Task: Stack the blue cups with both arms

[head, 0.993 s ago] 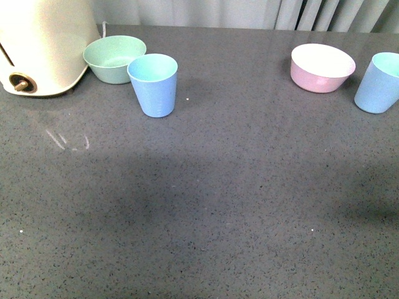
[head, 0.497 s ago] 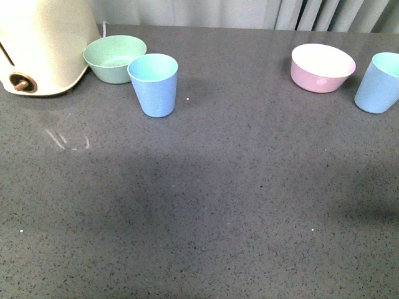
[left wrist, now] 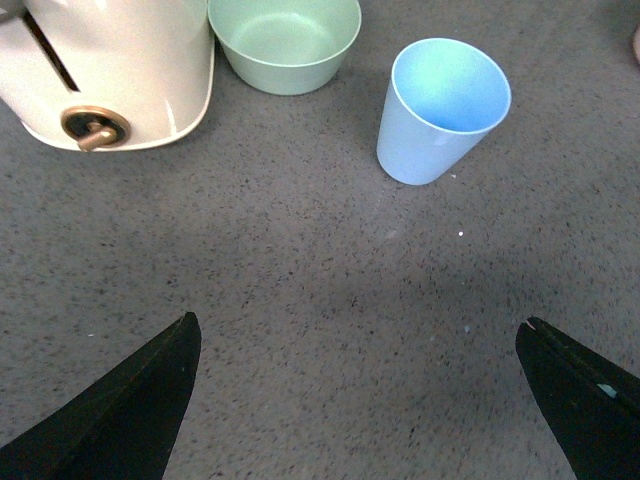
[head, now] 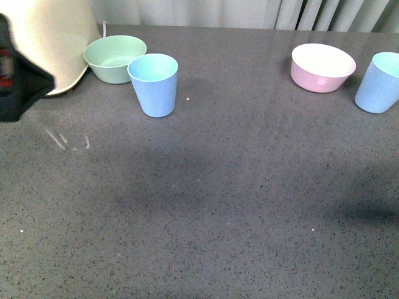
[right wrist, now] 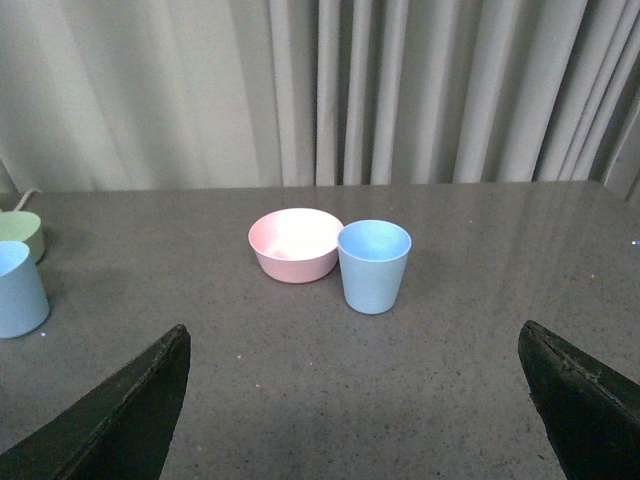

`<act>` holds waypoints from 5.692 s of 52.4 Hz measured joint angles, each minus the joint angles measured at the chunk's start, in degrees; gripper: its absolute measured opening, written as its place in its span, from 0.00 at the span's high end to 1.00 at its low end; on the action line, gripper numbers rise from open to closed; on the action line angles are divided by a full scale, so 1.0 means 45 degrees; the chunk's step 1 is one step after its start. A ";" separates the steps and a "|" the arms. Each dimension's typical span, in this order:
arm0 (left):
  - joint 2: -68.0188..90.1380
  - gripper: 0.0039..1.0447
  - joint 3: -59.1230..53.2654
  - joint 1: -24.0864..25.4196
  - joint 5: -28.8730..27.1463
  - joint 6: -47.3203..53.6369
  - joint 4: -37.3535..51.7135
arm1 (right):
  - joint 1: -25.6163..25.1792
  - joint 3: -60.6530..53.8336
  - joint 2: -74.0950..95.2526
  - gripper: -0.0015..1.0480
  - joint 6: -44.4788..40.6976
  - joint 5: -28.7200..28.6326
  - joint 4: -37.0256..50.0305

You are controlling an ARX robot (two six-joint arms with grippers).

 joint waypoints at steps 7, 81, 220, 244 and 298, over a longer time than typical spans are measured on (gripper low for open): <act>0.2759 0.08 0.2283 -0.0826 -0.0879 -0.1360 -0.0228 | 0.0000 0.0000 0.0005 0.09 0.0000 0.0000 0.0000; 1.0316 0.08 1.0826 -0.2351 -0.3993 -0.5275 -0.4396 | 0.0000 0.0000 0.0000 0.09 0.0005 0.0000 0.0000; 0.8296 0.08 1.0108 -0.5100 -0.2297 -0.8641 -0.5537 | 0.0000 0.0000 0.0000 0.09 0.0000 0.0000 0.0000; 0.2613 0.12 0.2895 -0.1054 -0.2215 -0.5139 0.1229 | 0.0000 0.0000 0.0000 0.09 0.0000 0.0000 0.0000; -0.5678 0.99 -0.6742 0.2953 -0.0670 0.1632 0.8636 | 0.0000 0.0000 0.0000 0.09 0.0000 -0.0005 0.0000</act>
